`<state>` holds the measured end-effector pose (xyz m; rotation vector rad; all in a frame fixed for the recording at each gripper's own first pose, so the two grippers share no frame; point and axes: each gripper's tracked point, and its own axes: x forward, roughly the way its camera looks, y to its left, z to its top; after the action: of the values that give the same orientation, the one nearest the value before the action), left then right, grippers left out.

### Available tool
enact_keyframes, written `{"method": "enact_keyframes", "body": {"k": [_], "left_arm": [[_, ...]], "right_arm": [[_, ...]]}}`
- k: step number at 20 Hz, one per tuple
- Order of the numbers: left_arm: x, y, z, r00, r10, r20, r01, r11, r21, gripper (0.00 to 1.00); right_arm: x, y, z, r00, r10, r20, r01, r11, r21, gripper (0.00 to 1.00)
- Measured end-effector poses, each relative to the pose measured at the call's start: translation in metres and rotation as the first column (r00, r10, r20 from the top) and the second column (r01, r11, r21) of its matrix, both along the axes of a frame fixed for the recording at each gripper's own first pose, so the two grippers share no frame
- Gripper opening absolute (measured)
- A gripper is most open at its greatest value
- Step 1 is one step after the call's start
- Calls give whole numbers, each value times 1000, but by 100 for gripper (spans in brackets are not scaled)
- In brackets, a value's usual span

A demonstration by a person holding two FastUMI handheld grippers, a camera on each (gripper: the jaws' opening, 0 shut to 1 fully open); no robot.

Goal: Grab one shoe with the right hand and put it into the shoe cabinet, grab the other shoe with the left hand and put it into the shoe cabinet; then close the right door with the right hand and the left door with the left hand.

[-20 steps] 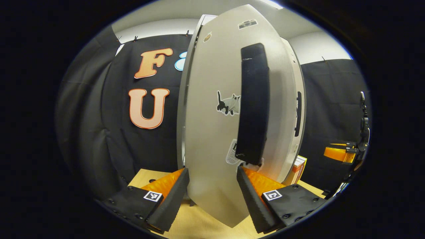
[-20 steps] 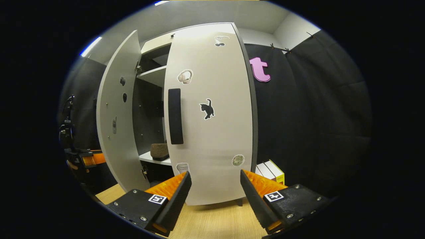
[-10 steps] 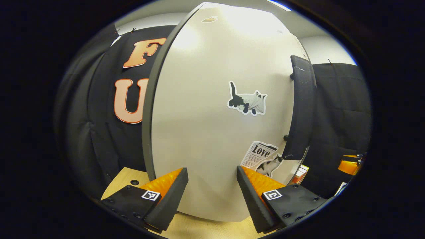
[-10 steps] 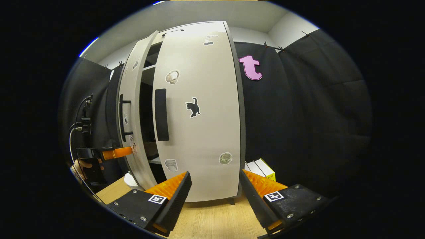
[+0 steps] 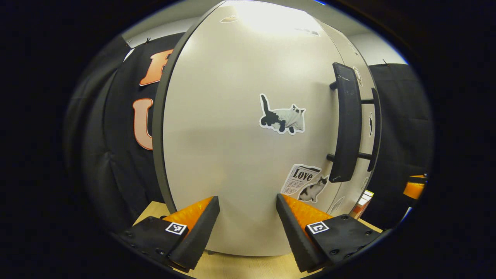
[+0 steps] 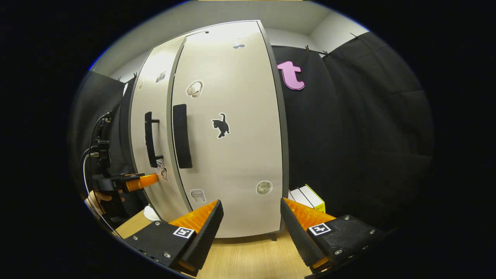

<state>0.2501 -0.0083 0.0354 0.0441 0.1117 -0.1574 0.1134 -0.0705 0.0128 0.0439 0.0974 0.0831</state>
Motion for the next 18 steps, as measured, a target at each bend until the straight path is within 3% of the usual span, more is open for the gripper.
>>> {"method": "enact_keyframes", "body": {"k": [6,12,18], "left_arm": [[-14,10,40,998,54,24,-55,998,17,97],[-68,27,129,989,82,122,-83,997,-1,96],[-128,60,207,972,117,206,-115,993,-20,94]], "right_arm": [[10,-2,21,1000,-3,-3,3,1000,-11,92],[-2,-10,75,998,-29,46,31,999,-41,92],[-24,-16,137,991,-56,125,56,998,0,92]]}}
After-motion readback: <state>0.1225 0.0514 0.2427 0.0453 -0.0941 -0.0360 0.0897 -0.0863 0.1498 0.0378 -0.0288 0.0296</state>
